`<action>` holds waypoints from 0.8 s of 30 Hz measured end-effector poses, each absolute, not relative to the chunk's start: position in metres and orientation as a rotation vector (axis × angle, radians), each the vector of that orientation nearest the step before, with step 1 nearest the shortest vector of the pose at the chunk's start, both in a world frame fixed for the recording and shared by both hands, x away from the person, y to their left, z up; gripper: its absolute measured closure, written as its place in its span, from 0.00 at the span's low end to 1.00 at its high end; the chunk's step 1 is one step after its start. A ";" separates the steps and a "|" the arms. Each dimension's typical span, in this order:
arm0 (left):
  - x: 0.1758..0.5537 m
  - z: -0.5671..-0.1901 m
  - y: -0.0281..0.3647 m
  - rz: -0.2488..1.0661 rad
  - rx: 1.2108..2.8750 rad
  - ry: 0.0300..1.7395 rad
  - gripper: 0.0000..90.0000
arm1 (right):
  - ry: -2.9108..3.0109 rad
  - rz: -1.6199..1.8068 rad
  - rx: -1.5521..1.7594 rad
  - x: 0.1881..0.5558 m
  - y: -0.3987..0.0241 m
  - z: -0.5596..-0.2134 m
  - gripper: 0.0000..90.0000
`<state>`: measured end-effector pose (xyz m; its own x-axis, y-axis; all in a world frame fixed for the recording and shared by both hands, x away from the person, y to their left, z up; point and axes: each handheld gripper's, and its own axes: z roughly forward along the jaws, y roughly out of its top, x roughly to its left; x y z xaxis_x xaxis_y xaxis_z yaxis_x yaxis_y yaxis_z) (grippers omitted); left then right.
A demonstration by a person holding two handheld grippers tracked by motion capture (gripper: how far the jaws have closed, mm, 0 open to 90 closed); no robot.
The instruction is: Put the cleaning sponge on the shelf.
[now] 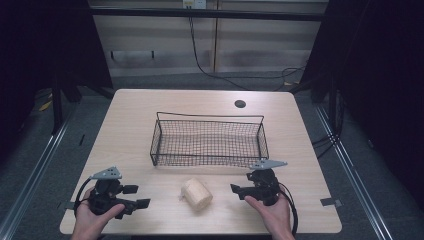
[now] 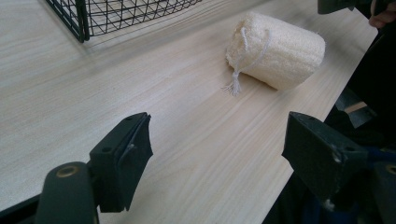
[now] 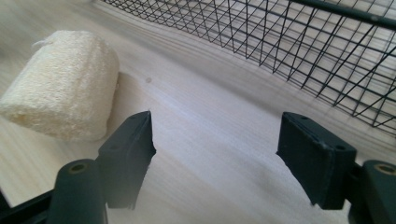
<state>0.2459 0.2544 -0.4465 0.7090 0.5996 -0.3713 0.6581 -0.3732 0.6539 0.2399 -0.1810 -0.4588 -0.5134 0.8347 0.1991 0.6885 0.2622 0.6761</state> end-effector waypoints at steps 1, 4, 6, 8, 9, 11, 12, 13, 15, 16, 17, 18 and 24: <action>0.246 -0.447 0.254 -0.090 2.082 0.957 0.26 | 2.340 1.095 1.444 0.240 -0.182 -0.457 0.30; 0.246 -0.447 0.254 -0.091 2.084 0.957 0.26 | 2.347 1.099 1.471 0.239 -0.184 -0.454 0.31; 0.246 -0.446 0.254 -0.092 2.090 0.947 0.26 | 2.351 1.094 1.497 0.239 -0.186 -0.451 0.31; 0.246 -0.446 0.254 -0.090 2.087 0.947 0.26 | 2.346 1.086 1.508 0.239 -0.187 -0.448 0.31; 0.246 -0.446 0.254 -0.091 2.086 0.946 0.26 | 2.339 1.074 1.508 0.239 -0.187 -0.447 0.32; 0.246 -0.446 0.254 -0.092 2.088 0.947 0.26 | 2.351 1.092 1.519 0.240 -0.188 -0.445 0.35; 0.246 -0.446 0.255 -0.093 2.087 0.947 0.26 | 2.357 1.101 1.531 0.240 -0.188 -0.444 0.35; 0.246 -0.446 0.255 -0.093 2.087 0.947 0.26 | 2.367 1.104 1.557 0.240 -0.188 -0.443 0.36; 0.246 -0.446 0.255 -0.092 2.085 0.951 0.26 | 2.382 1.092 1.569 0.240 -0.188 -0.442 0.36; 0.246 -0.446 0.255 -0.092 2.084 0.950 0.26 | 2.391 1.095 1.575 0.240 -0.187 -0.442 0.37; 0.246 -0.446 0.255 -0.092 2.084 0.950 0.26 | 2.414 1.104 1.586 0.240 -0.187 -0.441 0.38; 0.246 -0.446 0.255 -0.092 2.085 0.951 0.26 | 2.419 1.111 1.587 0.240 -0.186 -0.440 0.38; 0.246 -0.446 0.255 -0.094 2.084 0.951 0.26 | 2.452 1.104 1.533 0.242 -0.183 -0.425 0.36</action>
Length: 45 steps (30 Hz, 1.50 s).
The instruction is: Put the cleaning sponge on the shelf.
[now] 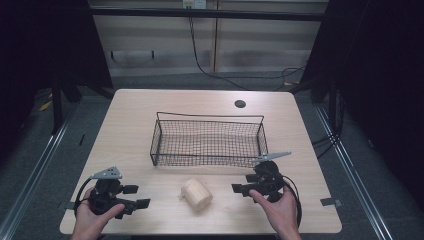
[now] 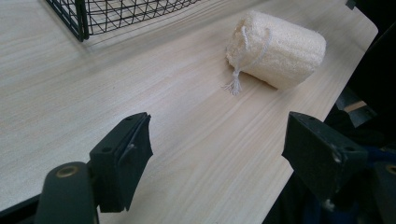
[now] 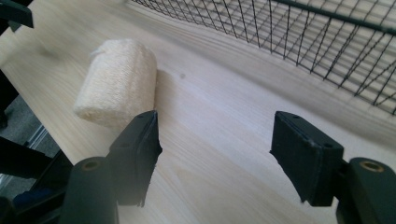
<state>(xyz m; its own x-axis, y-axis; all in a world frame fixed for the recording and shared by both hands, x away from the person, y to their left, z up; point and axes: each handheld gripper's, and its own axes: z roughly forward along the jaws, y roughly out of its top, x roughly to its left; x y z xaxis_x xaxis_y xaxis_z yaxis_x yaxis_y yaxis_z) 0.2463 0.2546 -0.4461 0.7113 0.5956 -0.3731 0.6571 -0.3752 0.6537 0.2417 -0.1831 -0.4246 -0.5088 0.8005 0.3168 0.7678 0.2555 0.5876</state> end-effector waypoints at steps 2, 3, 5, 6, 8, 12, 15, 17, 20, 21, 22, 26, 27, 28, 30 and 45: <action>0.246 -0.446 0.255 -0.090 2.079 0.958 0.26 | 2.470 1.111 1.514 0.243 -0.181 -0.420 0.35; 0.247 -0.447 0.255 -0.092 2.079 0.959 0.26 | 2.480 1.113 1.507 0.243 -0.180 -0.418 0.35; 0.247 -0.447 0.255 -0.091 2.079 0.964 0.26 | 2.510 1.113 1.491 0.244 -0.176 -0.414 0.33; 0.247 -0.447 0.255 -0.092 2.077 0.966 0.26 | 2.517 1.109 1.486 0.244 -0.173 -0.413 0.32; 0.247 -0.447 0.254 -0.095 2.077 0.964 0.26 | 2.532 1.108 1.493 0.246 -0.171 -0.409 0.29; 0.248 -0.447 0.254 -0.096 2.086 0.957 0.26 | 2.564 1.082 1.504 0.250 -0.166 -0.402 0.29; 0.248 -0.447 0.252 -0.102 2.083 0.958 0.26 | 2.645 1.039 1.510 0.256 -0.158 -0.401 0.26; 0.248 -0.447 0.252 -0.104 2.082 0.956 0.26 | 2.684 1.029 1.494 0.259 -0.154 -0.399 0.26; 0.249 -0.447 0.252 -0.105 2.083 0.954 0.26 | 2.710 1.000 1.499 0.263 -0.148 -0.398 0.24; 0.248 -0.447 0.252 -0.103 2.082 0.953 0.26 | 2.732 0.977 1.492 0.265 -0.146 -0.398 0.24; 0.249 -0.447 0.252 -0.103 2.083 0.953 0.26 | 2.744 0.966 1.491 0.266 -0.144 -0.399 0.24; 0.249 -0.447 0.252 -0.107 2.087 0.951 0.25 | 2.788 0.912 1.495 0.272 -0.137 -0.399 0.24; 0.249 -0.447 0.252 -0.107 2.084 0.953 0.25 | 2.801 0.893 1.494 0.273 -0.134 -0.399 0.24; 0.249 -0.447 0.252 -0.107 2.089 0.948 0.25 | 2.810 0.881 1.488 0.274 -0.131 -0.399 0.26; 0.249 -0.447 0.252 -0.107 2.087 0.950 0.25 | 2.831 0.861 1.481 0.276 -0.126 -0.398 0.26; 0.249 -0.448 0.251 -0.114 2.096 0.939 0.25 | 2.976 0.696 1.461 0.295 -0.093 -0.405 0.27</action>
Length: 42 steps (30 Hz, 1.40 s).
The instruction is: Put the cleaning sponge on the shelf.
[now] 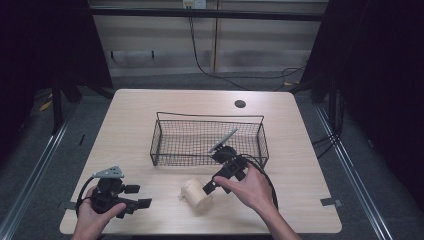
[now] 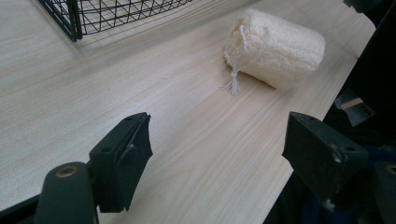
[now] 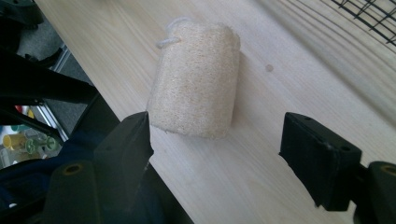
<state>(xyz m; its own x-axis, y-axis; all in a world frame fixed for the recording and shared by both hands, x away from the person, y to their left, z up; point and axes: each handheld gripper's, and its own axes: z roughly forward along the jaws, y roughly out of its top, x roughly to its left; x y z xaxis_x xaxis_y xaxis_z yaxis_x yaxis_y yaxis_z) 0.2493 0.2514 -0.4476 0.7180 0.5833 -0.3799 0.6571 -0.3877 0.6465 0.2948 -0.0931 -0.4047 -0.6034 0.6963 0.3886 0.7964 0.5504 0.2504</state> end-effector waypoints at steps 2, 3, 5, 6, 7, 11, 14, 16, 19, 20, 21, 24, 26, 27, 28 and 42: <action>0.249 -0.448 0.251 -0.114 2.091 0.943 0.25 | -2.545 -0.583 -1.237 0.296 -0.090 -0.406 0.27; 0.250 -0.448 0.252 -0.113 2.090 0.945 0.25 | -2.549 -0.575 -1.233 0.297 -0.088 -0.407 0.27; 0.249 -0.448 0.252 -0.114 2.091 0.944 0.25 | -2.547 -0.559 -1.225 0.297 -0.085 -0.407 0.27; 0.249 -0.447 0.252 -0.114 2.095 0.940 0.25 | -2.548 -0.552 -1.229 0.298 -0.083 -0.408 0.26; 0.249 -0.447 0.251 -0.114 2.097 0.939 0.25 | -2.546 -0.541 -1.224 0.298 -0.081 -0.408 0.26; 0.249 -0.447 0.251 -0.113 2.097 0.938 0.25 | -2.557 -0.502 -1.203 0.301 -0.075 -0.412 0.26; 0.249 -0.447 0.251 -0.114 2.092 0.940 0.25 | -2.558 -0.473 -1.187 0.302 -0.071 -0.415 0.26; 0.250 -0.447 0.252 -0.117 2.094 0.940 0.25 | -2.558 -0.464 -1.186 0.302 -0.069 -0.416 0.25; 0.250 -0.447 0.251 -0.114 2.098 0.937 0.25 | -2.557 -0.437 -1.188 0.305 -0.065 -0.419 0.25; 0.250 -0.447 0.251 -0.114 2.098 0.937 0.25 | -2.562 -0.436 -1.184 0.305 -0.064 -0.421 0.25; 0.250 -0.447 0.251 -0.113 2.098 0.937 0.25 | -2.563 -0.426 -1.187 0.305 -0.062 -0.421 0.25; 0.249 -0.448 0.251 -0.111 2.096 0.941 0.25 | -2.561 -0.388 -1.180 0.305 -0.054 -0.424 0.25; 0.249 -0.448 0.251 -0.110 2.098 0.940 0.25 | -2.555 -0.378 -1.177 0.306 -0.050 -0.427 0.25; 0.250 -0.447 0.251 -0.115 2.100 0.932 0.25 | -2.560 -0.377 -1.171 0.306 -0.048 -0.428 0.25; 0.250 -0.447 0.251 -0.115 2.099 0.934 0.25 | -2.558 -0.373 -1.173 0.306 -0.046 -0.430 0.25; 0.250 -0.447 0.251 -0.117 2.101 0.932 0.25 | -2.562 -0.291 -1.167 0.309 -0.032 -0.447 0.28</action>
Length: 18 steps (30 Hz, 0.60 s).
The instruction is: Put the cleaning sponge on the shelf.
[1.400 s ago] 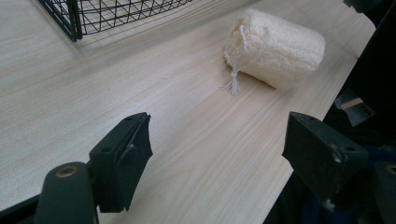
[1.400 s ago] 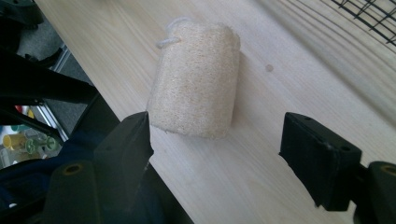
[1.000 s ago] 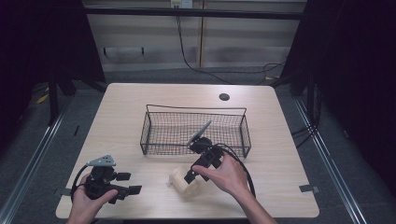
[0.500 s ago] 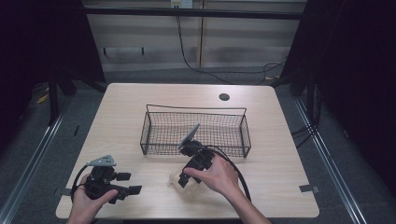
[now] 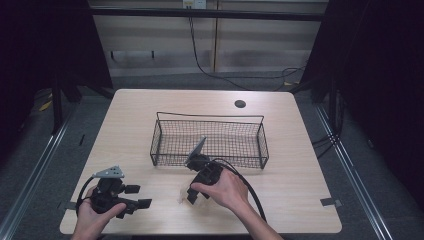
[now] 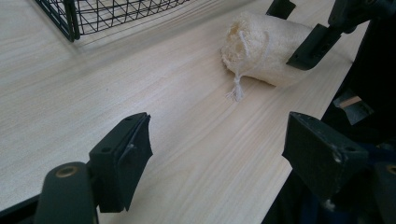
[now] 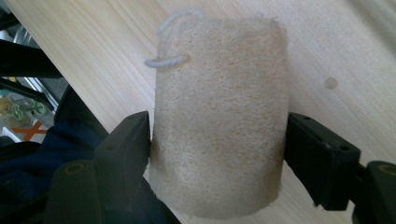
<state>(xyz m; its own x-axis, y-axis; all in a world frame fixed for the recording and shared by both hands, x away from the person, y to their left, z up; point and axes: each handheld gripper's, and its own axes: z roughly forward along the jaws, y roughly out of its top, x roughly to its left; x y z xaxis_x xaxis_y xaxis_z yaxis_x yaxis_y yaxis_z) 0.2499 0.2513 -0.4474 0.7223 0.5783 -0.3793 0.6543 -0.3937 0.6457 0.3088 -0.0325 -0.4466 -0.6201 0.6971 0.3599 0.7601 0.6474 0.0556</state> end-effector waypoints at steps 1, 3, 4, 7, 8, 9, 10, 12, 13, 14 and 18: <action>0.250 -0.447 0.251 -0.115 2.102 0.931 0.25 | -2.566 -0.292 -1.163 0.309 -0.032 -0.448 0.28; 0.250 -0.447 0.251 -0.115 2.102 0.930 0.25 | -2.560 -0.289 -1.165 0.309 -0.032 -0.448 0.28; 0.250 -0.447 0.251 -0.114 2.097 0.937 0.25 | -2.561 -0.288 -1.165 0.309 -0.032 -0.448 0.28; 0.250 -0.447 0.251 -0.114 2.098 0.936 0.25 | -2.567 -0.286 -1.167 0.308 -0.032 -0.447 0.29; 0.250 -0.447 0.251 -0.114 2.098 0.936 0.25 | -2.567 -0.286 -1.167 0.308 -0.032 -0.447 0.29; 0.250 -0.447 0.251 -0.113 2.097 0.936 0.25 | -2.570 -0.280 -1.166 0.308 -0.032 -0.447 0.29; 0.249 -0.447 0.251 -0.113 2.097 0.938 0.25 | -2.570 -0.276 -1.166 0.308 -0.032 -0.447 0.29; 0.249 -0.447 0.251 -0.112 2.098 0.937 0.25 | -2.579 -0.268 -1.162 0.308 -0.032 -0.447 0.29; 0.249 -0.447 0.251 -0.112 2.098 0.938 0.25 | -2.574 -0.262 -1.162 0.308 -0.032 -0.446 0.29; 0.249 -0.447 0.251 -0.112 2.098 0.938 0.25 | -2.574 -0.262 -1.162 0.308 -0.032 -0.446 0.29; 0.250 -0.448 0.251 -0.113 2.098 0.938 0.25 | -2.579 -0.236 -1.152 0.307 -0.034 -0.444 0.29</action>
<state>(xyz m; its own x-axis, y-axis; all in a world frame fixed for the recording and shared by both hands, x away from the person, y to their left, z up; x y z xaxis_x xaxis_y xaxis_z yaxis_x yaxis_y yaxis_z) 0.2495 0.2507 -0.4475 0.7191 0.5829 -0.3784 0.6561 -0.3898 0.6463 0.3070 -0.0338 -0.4438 -0.6307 0.6970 0.3410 0.7474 0.6639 0.0255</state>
